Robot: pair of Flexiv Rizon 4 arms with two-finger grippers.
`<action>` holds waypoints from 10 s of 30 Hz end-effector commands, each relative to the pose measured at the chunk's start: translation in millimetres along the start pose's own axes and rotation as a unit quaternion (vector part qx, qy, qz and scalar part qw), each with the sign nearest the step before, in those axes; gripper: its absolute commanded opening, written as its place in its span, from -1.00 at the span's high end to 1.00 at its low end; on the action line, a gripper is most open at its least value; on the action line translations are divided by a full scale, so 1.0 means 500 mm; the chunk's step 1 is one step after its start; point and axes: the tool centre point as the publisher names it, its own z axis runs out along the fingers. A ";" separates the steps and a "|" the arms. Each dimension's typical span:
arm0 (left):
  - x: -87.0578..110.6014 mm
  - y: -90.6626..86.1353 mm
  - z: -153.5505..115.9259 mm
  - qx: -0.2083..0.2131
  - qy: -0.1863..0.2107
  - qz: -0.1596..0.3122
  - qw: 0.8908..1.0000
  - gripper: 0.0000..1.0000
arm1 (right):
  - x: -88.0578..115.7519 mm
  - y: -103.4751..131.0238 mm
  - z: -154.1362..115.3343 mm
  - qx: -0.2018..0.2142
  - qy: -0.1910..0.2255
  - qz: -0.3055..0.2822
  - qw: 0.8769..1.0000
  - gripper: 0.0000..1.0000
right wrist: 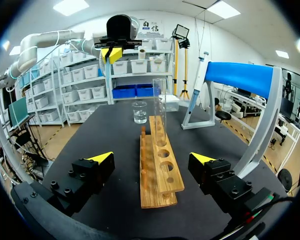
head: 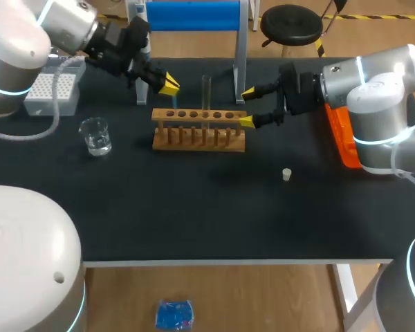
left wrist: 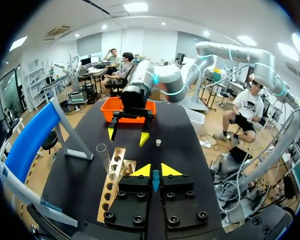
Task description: Invert the test tube, pick up the pipette, mount the tip to pipette, aspirate from beaker and dispense into the tube, eject the tip, return the pipette, and cap with the stopper.
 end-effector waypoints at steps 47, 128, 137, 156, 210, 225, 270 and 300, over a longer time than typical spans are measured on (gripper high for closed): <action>0.045 -0.038 0.013 -0.007 -0.081 -0.037 0.996 1.00 | 0.002 0.000 -0.001 0.000 -0.001 0.000 1.000 -1.00; 0.045 -0.038 0.013 -0.007 -0.081 -0.037 0.996 1.00 | 0.228 0.297 0.162 -0.213 0.110 -0.011 0.971 -0.47; 0.045 -0.038 0.013 -0.007 -0.081 -0.037 0.996 1.00 | 0.228 0.306 0.171 -0.212 0.116 -0.014 0.970 -0.36; 0.045 -0.038 0.013 -0.007 -0.081 -0.037 0.996 1.00 | 0.230 0.309 0.175 -0.211 0.125 -0.018 0.969 1.00; 0.045 -0.038 0.013 -0.007 -0.081 -0.037 0.996 -1.00 | 0.258 0.066 -0.197 -0.196 0.072 -0.021 0.978 1.00; 0.045 -0.038 0.013 -0.007 -0.081 -0.037 0.996 -1.00 | 0.259 0.051 -0.217 -0.201 0.072 -0.027 0.977 1.00; -0.332 0.174 -0.354 -0.037 -0.384 -0.317 0.867 -1.00 | 0.259 0.051 -0.217 -0.201 0.072 -0.027 0.977 1.00; -0.384 0.085 -0.175 0.025 -0.539 -0.323 0.778 -1.00 | 0.259 0.051 -0.217 -0.201 0.072 -0.027 0.977 1.00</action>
